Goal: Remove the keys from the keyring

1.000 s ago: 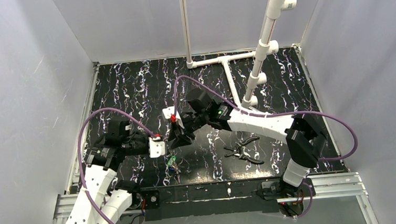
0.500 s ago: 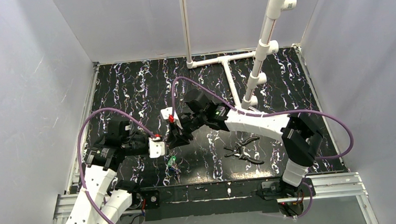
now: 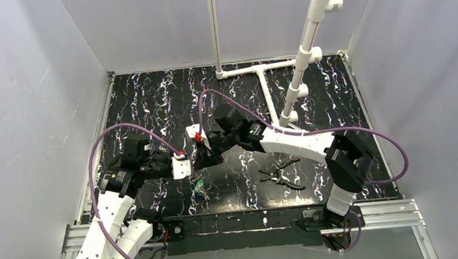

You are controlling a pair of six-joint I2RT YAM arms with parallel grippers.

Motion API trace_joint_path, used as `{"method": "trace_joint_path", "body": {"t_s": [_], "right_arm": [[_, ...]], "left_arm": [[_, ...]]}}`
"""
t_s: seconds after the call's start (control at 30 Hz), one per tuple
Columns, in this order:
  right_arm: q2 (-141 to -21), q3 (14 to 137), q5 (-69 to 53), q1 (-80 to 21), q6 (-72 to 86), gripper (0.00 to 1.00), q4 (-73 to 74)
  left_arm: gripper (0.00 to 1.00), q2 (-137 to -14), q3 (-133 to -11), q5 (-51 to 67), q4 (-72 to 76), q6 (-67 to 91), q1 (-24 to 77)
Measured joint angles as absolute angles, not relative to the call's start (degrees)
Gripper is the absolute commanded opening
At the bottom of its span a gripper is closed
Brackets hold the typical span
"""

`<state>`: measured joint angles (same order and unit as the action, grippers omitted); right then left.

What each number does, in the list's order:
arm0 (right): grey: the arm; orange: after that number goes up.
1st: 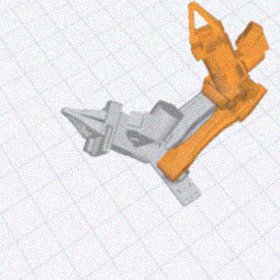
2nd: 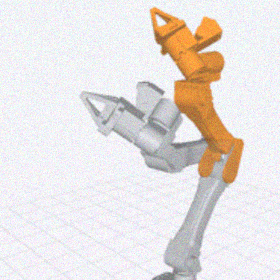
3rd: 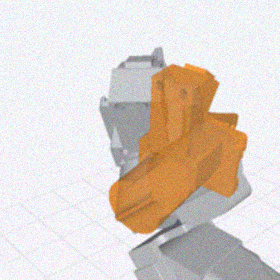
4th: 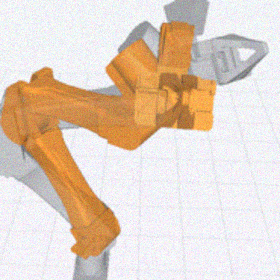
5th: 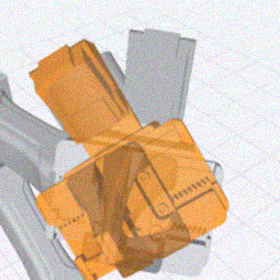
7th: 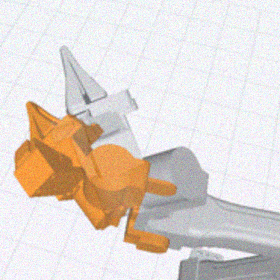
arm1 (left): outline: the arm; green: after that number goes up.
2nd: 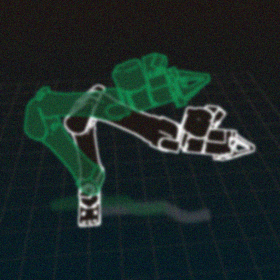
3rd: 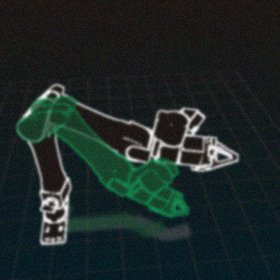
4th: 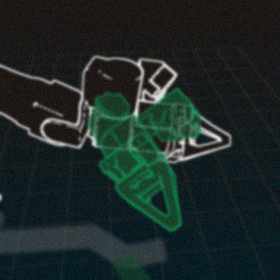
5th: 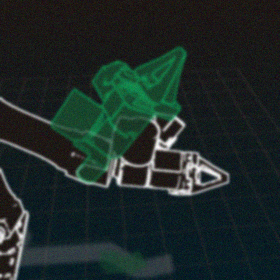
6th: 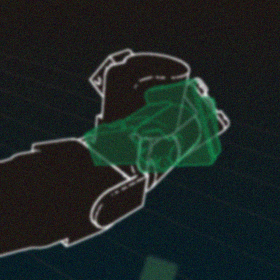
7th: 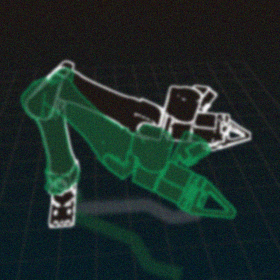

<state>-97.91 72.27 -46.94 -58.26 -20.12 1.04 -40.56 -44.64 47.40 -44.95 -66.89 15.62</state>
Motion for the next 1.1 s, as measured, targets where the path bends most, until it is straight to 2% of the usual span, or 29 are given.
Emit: {"method": "trace_joint_path", "body": {"t_s": [0.07, 0.1, 1.1], "right_arm": [[-97.91, 72.1, -46.98, -58.26, -19.88, 0.02, 0.99], [-97.91, 71.96, -46.96, -58.26, -19.77, 0.01, 0.78], [-97.32, 68.03, -47.29, -55.88, -12.34, 0.01, -6.35]], "left_arm": [[0.0, -40.56, -44.64, 47.09, -44.6, -65.95, 15.62], [0.0, -40.56, -44.64, 47.05, -44.49, -65.56, 15.62], [0.0, -40.75, -44.62, 42.39, -46.76, -63.26, 15.62]]}}
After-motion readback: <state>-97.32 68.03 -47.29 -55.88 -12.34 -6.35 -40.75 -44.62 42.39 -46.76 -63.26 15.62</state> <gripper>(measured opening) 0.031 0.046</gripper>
